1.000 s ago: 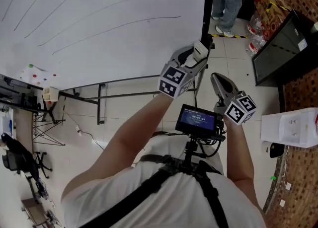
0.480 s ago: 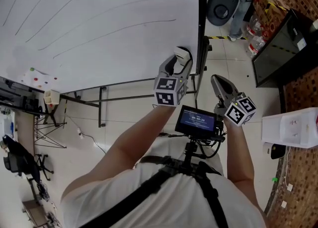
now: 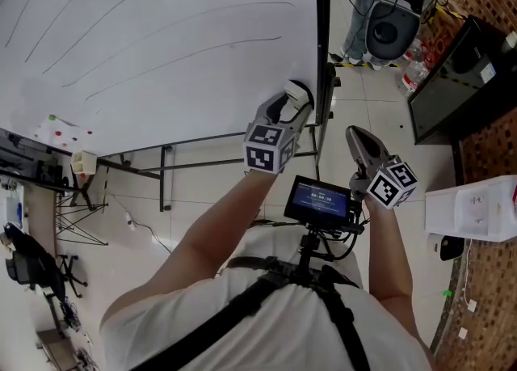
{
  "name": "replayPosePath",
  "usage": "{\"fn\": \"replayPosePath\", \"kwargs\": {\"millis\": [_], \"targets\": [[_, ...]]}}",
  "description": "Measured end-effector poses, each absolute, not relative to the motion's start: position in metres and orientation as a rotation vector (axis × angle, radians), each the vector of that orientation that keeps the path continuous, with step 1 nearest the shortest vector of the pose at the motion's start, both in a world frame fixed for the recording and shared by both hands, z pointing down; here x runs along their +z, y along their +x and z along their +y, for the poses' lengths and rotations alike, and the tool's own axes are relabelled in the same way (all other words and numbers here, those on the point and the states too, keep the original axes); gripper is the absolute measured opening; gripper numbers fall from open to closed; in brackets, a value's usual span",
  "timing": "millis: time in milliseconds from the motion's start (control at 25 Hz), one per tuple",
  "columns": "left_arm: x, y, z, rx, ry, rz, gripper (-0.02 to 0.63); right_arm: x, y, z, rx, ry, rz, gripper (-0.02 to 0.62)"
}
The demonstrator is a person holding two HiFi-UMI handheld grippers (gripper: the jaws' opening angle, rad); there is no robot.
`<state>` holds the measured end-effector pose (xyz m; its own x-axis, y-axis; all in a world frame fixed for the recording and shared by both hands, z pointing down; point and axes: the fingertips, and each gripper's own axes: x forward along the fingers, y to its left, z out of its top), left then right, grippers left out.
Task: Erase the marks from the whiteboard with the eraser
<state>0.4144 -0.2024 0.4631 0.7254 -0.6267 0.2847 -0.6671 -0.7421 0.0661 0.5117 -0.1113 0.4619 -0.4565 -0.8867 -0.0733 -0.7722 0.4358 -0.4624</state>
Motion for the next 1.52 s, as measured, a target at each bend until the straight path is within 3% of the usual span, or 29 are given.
{"fn": "replayPosePath", "kwargs": {"millis": [200,480,600,1120,1520], "targets": [[0.463,0.377,-0.208,0.288,2.672,-1.149,0.265,0.463,0.499,-0.117,-0.535,-1.399,2.414,0.02],[0.435,0.46,-0.205,0.366,2.869,-0.981,0.265,0.451,0.512,-0.118,-0.488,-1.413,2.399,0.02],[0.44,0.464,-0.194,0.389,2.863,-0.969,0.265,0.462,0.516,-0.104,-0.52,-1.426,2.38,0.02],[0.441,0.291,-0.189,0.24,2.654,-1.293,0.265,0.448,0.472,-0.097,-0.57,-1.314,2.413,0.02],[0.491,0.207,-0.123,0.226,2.555,-1.195,0.265,0.458,0.363,-0.077,-0.614,-1.153,2.578,0.02]]}}
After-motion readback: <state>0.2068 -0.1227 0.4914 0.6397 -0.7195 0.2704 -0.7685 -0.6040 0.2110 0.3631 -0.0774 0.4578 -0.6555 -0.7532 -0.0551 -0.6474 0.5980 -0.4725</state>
